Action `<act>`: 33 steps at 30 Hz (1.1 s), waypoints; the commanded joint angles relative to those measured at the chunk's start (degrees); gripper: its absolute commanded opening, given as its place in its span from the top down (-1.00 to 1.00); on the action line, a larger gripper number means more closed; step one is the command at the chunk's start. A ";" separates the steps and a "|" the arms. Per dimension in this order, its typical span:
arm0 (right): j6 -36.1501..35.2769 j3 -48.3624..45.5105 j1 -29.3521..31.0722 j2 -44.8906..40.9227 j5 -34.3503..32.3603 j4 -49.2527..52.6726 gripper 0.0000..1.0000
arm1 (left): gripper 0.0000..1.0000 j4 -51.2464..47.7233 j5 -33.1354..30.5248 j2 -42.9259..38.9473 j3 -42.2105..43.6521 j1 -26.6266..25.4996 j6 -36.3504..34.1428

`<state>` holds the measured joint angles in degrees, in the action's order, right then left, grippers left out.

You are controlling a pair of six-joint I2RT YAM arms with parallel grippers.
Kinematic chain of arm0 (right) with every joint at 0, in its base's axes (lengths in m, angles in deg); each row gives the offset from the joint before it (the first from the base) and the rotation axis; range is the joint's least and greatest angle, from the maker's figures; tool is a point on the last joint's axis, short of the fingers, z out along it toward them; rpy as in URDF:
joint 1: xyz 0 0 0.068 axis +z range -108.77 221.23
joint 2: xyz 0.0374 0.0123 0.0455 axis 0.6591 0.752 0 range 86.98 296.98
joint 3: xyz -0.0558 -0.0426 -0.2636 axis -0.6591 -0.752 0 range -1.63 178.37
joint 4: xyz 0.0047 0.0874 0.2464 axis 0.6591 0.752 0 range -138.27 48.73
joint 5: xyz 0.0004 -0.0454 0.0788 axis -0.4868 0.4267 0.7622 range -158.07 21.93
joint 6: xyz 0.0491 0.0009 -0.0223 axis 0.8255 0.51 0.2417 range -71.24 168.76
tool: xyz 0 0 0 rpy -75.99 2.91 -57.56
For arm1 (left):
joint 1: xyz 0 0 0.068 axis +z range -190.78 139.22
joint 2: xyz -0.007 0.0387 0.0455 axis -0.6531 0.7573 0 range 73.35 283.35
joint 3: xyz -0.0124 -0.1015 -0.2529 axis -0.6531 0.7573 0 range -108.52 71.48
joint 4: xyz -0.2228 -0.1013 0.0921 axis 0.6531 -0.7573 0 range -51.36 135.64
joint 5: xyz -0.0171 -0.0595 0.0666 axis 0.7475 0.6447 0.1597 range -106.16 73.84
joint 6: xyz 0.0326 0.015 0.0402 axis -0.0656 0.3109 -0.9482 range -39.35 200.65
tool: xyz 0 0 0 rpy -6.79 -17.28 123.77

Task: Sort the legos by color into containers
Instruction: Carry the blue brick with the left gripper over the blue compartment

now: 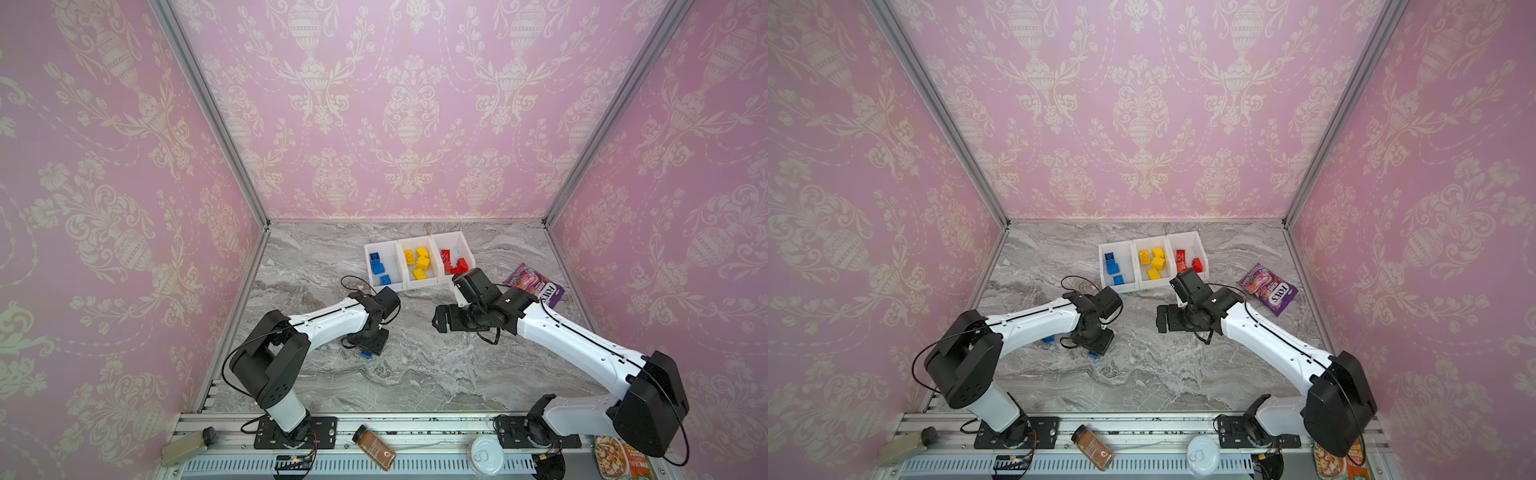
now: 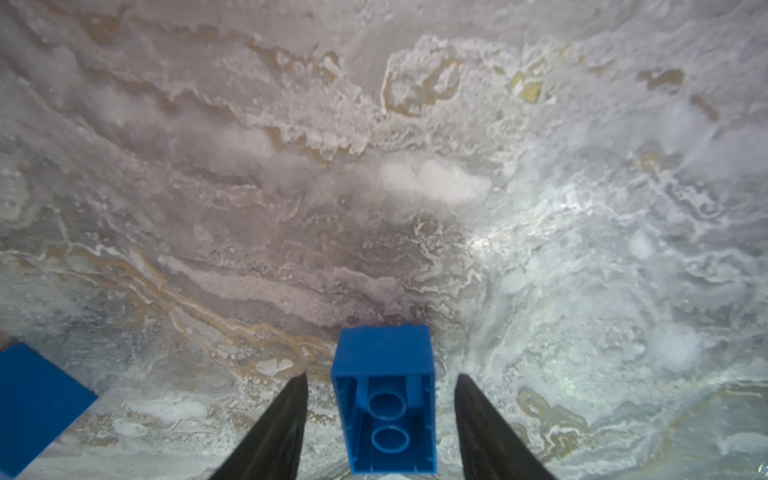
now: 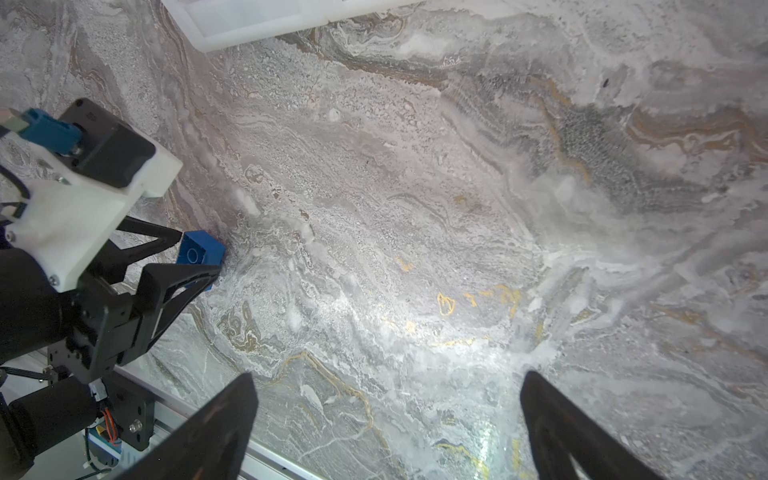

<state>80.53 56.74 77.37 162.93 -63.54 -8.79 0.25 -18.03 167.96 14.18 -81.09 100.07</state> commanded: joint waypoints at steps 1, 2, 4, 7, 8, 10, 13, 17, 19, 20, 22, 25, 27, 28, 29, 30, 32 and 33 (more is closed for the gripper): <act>0.69 -0.72 -0.02 -1.15 -0.73 0.86 -1.00 | -0.07 0.21 0.34 0.82 -0.46 -0.33 0.88; 0.76 -0.79 -0.02 -1.19 -0.61 0.76 -1.00 | -0.03 0.31 0.37 0.84 -0.32 -0.32 0.94; 0.70 -0.66 -0.02 -1.22 -0.59 0.76 -1.00 | 0.07 0.56 0.53 0.84 -0.01 -0.34 1.06; 0.73 -0.54 -0.02 -1.19 -0.46 0.77 -1.00 | 0.15 0.83 0.81 1.11 0.14 -0.29 1.23; 0.68 -0.45 -0.02 -1.28 -0.50 0.76 -1.00 | 0.20 0.83 0.98 1.28 0.17 -0.29 1.31; 0.67 -0.38 -0.02 -1.28 -0.49 0.86 -1.00 | 0.26 0.91 1.07 1.29 0.31 -0.29 1.42; 0.67 -0.28 -0.02 -1.41 -0.56 0.91 -1.00 | 0.36 0.83 0.91 0.86 0.42 -0.31 1.58; 0.72 -0.42 -0.03 -1.41 -0.47 0.90 -1.00 | 0.41 0.18 0.56 -0.24 0.01 -0.29 1.81; 0.74 -0.52 -0.01 -1.51 -0.40 0.68 -1.00 | 0.41 -0.26 0.22 -1.10 -0.56 -0.32 1.94; 0.74 -0.62 -0.03 -1.50 -0.36 0.60 -1.00 | 0.41 -0.53 -0.09 -1.54 -0.93 -0.37 2.02; 0.78 -0.77 -0.02 -1.51 -0.25 0.46 -1.00 | 0.42 -0.84 -0.79 -2.82 -1.96 -0.29 2.18; 0.86 -1.04 -0.03 -1.65 -0.14 0.24 -1.00 | 0.41 -0.31 -1.46 -5.45 -3.56 -0.30 1.94; 0.94 -1.31 -0.02 -1.89 -0.14 0.11 -1.00 | 0.41 0.60 -2.13 -7.24 -4.65 -0.29 1.44; 1.05 -1.45 -0.02 -2.07 -0.23 -0.02 -1.00 | 0.41 1.05 -2.60 -7.94 -5.44 -0.31 0.93; 1.12 -1.51 -0.02 -2.20 -0.29 -0.13 -1.00 | 0.41 1.33 -3.46 -8.56 -6.42 -0.33 0.45; 1.11 -1.59 -0.07 -2.29 -0.31 -0.11 -1.00 | 0.41 1.56 -4.31 -8.86 -7.42 -0.34 -0.08; 1.20 -1.76 -0.02 -2.70 -0.44 -0.11 -1.00 | 0.41 2.78 -6.37 -9.27 -9.78 -0.30 -1.37; 1.27 -1.81 -0.02 -2.88 -0.46 -0.11 -1.00 | 0.41 3.85 -7.12 -9.36 -10.54 -0.29 -1.96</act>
<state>80.55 55.75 77.37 161.90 -63.52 -9.01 2.07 -20.96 159.67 6.22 -81.09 100.53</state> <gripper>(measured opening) 0.998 0.331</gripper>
